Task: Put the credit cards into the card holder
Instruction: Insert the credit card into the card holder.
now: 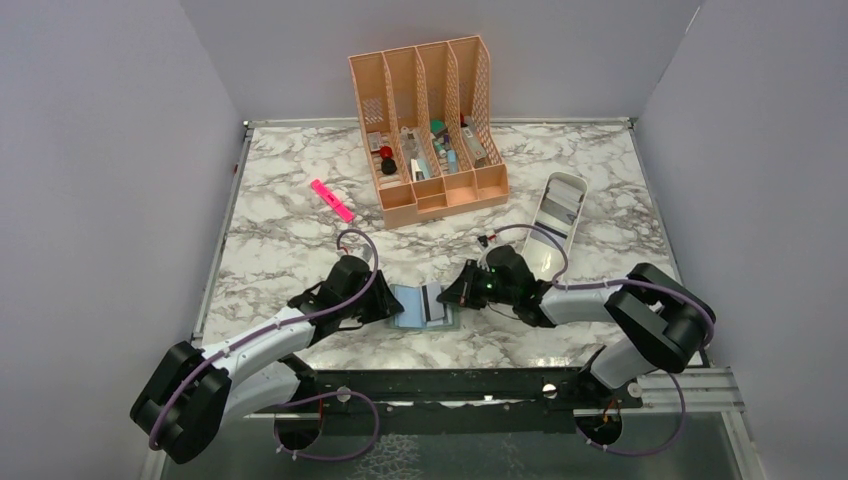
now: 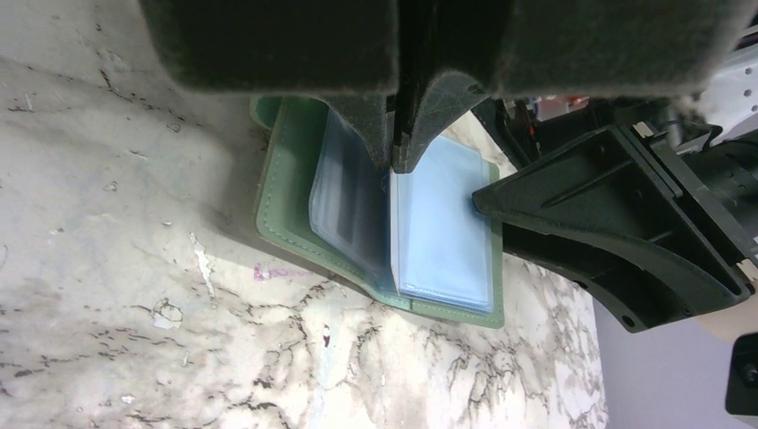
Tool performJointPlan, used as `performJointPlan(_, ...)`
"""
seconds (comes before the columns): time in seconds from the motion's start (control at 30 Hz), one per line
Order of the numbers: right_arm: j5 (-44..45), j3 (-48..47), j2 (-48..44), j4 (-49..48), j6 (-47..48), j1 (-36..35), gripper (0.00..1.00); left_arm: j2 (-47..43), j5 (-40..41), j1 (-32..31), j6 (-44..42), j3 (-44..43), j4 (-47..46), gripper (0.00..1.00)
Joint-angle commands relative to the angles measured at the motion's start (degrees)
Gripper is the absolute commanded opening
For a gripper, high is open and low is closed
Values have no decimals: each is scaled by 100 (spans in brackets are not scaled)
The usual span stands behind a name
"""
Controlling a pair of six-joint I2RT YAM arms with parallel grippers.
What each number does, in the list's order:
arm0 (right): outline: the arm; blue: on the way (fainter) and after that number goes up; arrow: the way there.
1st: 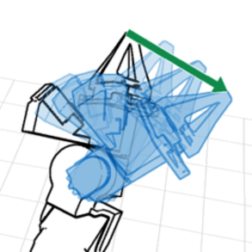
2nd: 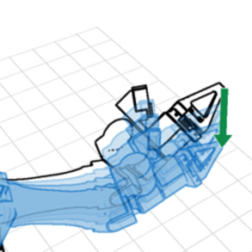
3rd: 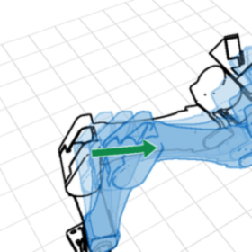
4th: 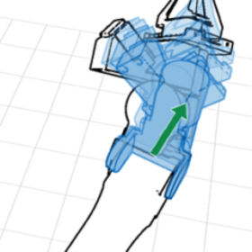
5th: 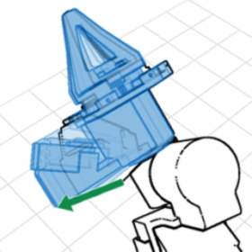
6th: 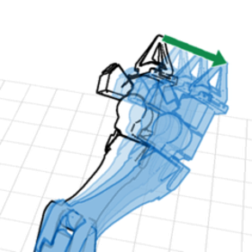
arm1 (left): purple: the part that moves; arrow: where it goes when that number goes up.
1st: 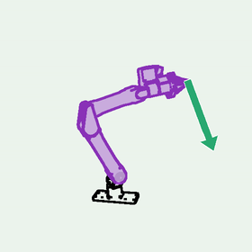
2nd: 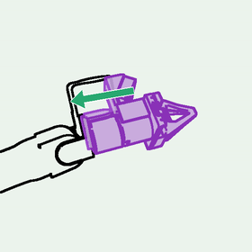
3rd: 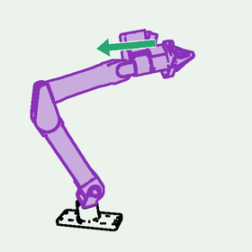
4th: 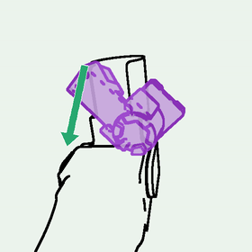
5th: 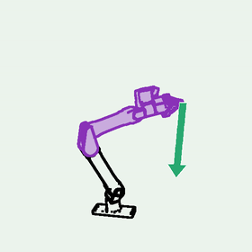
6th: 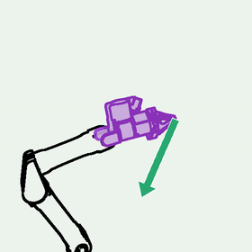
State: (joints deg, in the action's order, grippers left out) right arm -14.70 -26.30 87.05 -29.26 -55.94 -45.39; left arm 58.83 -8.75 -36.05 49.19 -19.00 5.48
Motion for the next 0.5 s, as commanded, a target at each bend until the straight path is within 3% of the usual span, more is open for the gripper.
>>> performJointPlan(0.0, -69, 145, 119, -294, -104, -49, 1, -10, 151, 23, -103, 20, -46, 40)
performJointPlan(0.47, 28, 251, 315, -596, -361, -206, 1, 105, 183, 20, -129, 85, -142, 36)
